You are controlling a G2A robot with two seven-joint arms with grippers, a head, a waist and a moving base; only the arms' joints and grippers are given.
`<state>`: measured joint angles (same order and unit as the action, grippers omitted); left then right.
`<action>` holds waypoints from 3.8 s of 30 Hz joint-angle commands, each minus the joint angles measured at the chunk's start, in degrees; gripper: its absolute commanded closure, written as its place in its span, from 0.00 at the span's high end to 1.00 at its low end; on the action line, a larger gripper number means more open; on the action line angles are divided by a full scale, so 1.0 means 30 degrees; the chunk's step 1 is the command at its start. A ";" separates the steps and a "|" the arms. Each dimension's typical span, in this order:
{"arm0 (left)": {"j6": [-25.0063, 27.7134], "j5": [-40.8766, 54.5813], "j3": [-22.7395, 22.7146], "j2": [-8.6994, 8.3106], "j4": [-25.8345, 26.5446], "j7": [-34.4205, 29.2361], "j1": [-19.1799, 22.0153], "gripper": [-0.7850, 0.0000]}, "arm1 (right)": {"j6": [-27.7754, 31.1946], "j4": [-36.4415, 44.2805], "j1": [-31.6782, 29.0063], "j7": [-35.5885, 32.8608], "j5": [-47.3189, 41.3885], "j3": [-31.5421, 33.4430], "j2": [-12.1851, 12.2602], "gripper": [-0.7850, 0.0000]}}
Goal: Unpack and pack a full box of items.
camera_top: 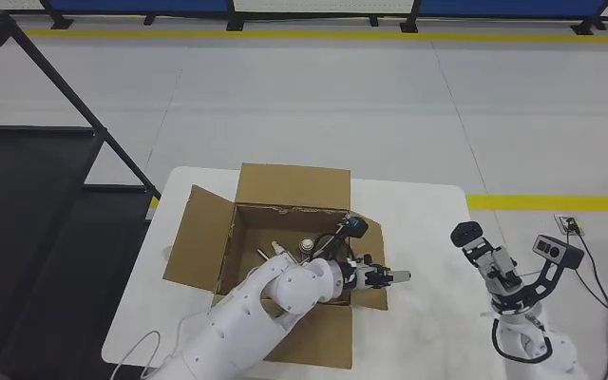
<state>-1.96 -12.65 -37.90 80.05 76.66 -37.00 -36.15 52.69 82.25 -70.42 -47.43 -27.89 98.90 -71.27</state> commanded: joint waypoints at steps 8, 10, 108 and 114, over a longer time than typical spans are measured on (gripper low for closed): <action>-0.0337 -0.0464 0.0089 0.0301 -0.0381 -0.0786 0.0298 1.00 | 0.0323 -0.0070 0.0004 0.0154 -0.0314 -0.0374 0.0158 1.00; 0.0003 -0.0409 -0.0130 0.0292 -0.0331 -0.0815 0.0240 1.00 | 0.0468 -0.0022 -0.0074 0.0179 -0.0571 -0.0490 0.0181 1.00; 0.1827 0.4726 -2.1950 -0.3358 1.2434 0.2201 -1.5439 1.00 | -1.8282 -0.8583 1.6355 -0.2541 2.4892 -2.1733 -0.4780 0.62; 0.1827 0.4726 -2.1950 -0.3358 1.2434 0.2201 -1.5439 1.00 | -1.8242 -0.8844 1.6401 -0.2254 2.4921 -2.1596 -0.5038 0.41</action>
<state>3.52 1.53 -103.76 69.98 113.96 -30.40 -82.47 -2.10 55.66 -21.19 -54.36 46.72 33.89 -86.36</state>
